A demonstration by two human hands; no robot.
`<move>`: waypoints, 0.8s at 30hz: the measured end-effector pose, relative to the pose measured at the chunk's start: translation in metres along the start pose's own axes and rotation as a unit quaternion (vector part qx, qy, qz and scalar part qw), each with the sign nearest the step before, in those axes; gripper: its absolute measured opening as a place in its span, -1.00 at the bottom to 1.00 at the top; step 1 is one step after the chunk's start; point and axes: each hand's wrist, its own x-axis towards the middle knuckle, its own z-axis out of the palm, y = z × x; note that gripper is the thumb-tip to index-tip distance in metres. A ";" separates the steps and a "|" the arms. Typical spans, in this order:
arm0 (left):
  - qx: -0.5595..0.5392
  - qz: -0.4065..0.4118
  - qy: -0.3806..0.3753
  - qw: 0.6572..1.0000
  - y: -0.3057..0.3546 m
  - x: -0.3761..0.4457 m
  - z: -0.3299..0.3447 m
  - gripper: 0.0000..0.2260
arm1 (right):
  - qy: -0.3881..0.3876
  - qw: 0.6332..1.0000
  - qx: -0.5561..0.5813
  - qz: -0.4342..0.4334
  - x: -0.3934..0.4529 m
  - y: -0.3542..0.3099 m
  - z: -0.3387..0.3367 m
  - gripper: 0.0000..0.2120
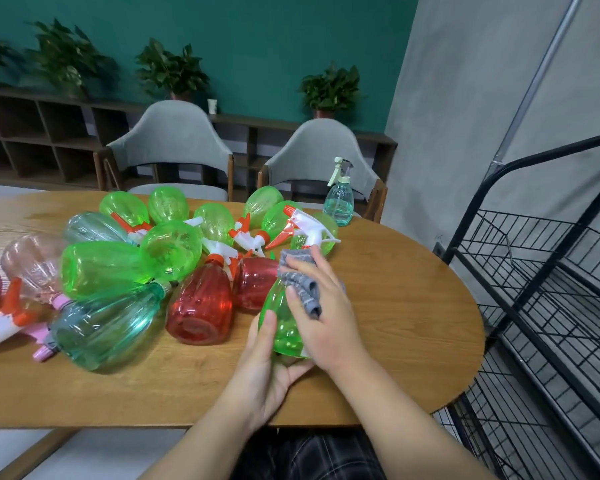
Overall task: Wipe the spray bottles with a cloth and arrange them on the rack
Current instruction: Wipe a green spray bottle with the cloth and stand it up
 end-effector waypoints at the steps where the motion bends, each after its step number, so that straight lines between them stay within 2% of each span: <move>1: 0.004 0.003 -0.001 1.000 0.000 0.000 0.000 -0.29 | 0.000 1.000 -0.002 -0.011 -0.002 0.001 0.000 -0.65; 6: -0.011 0.003 0.000 1.000 -0.003 0.001 0.000 -0.21 | -0.023 0.994 -0.032 -0.101 -0.021 0.005 0.003 -0.70; 12: 0.004 -0.032 0.005 0.999 0.002 -0.004 0.002 -0.07 | -0.041 0.989 0.019 -0.141 -0.040 0.009 0.003 -0.79; 18: -0.015 -0.052 -0.003 0.999 0.005 -0.007 0.007 -0.21 | -0.046 0.988 0.066 -0.130 -0.052 0.013 -0.002 -0.79; 19: -0.015 -0.062 -0.007 0.998 0.007 -0.008 0.009 -0.21 | -0.029 0.989 0.102 -0.100 -0.054 0.011 -0.002 -0.75; 20: -0.022 -0.067 -0.006 0.997 0.009 -0.008 0.010 -0.16 | 0.003 0.984 0.173 -0.030 -0.055 0.006 -0.004 -0.70; 21: -0.029 -0.062 -0.001 0.998 0.009 -0.007 0.009 -0.06 | 0.059 0.957 0.276 0.068 -0.051 0.000 -0.007 -0.70; 23: -0.028 -0.033 0.012 0.999 0.008 -0.003 0.005 0.04 | 0.192 0.838 0.449 0.243 -0.036 -0.007 -0.013 -0.82; 24: -0.022 -0.023 0.009 0.999 0.007 -0.002 0.004 0.02 | 0.235 0.781 0.498 0.294 -0.025 -0.008 -0.018 -0.84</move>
